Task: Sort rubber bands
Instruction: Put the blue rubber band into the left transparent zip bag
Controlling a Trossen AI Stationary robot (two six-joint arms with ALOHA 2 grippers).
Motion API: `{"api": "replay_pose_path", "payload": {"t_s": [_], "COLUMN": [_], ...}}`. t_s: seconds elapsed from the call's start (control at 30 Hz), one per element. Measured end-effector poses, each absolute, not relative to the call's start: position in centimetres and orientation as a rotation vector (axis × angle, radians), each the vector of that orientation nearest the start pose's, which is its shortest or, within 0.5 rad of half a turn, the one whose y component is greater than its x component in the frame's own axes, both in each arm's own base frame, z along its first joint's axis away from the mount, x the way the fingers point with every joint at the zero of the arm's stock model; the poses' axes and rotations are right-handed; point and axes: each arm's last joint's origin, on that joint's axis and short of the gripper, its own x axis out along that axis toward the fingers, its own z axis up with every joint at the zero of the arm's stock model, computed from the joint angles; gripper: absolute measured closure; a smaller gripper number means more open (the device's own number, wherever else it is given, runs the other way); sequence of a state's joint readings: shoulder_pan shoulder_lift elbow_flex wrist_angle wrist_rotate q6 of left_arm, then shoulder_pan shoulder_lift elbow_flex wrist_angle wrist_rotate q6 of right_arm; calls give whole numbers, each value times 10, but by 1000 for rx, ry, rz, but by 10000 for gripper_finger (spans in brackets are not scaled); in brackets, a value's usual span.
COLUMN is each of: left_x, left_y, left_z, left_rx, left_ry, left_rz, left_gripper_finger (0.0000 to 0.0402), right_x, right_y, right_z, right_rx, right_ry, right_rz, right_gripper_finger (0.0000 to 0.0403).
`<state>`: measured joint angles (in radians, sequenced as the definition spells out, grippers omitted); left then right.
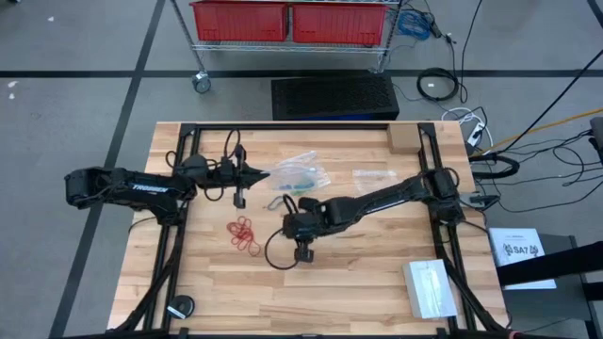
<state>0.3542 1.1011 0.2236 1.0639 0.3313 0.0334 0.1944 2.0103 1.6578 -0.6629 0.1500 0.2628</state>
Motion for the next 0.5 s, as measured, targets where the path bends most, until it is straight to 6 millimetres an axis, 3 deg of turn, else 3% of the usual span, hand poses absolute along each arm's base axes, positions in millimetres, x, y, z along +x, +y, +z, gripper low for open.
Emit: {"api": "replay_pose_path", "payload": {"t_s": [0.13, 0.3, 0.4, 0.5], "left_x": [188, 188, 188, 188], "left_y": [59, 59, 59, 59], "left_z": [206, 206, 206, 206], "left_rx": [96, 94, 94, 94], "left_ry": [-174, -170, -170, -170], "left_rz": [26, 26, 26, 26], "left_gripper_finger": [401, 401, 401, 401], "right_x": [417, 411, 412, 413], "right_y": [72, 57, 45, 31], "right_z": [289, 341, 360, 365], "right_rx": [-65, -252, -336, -388], "right_ry": [863, 735, 701, 710], "right_rz": [-203, -364, -402, -422], "right_gripper_finger": [402, 403, 403, 403]}}
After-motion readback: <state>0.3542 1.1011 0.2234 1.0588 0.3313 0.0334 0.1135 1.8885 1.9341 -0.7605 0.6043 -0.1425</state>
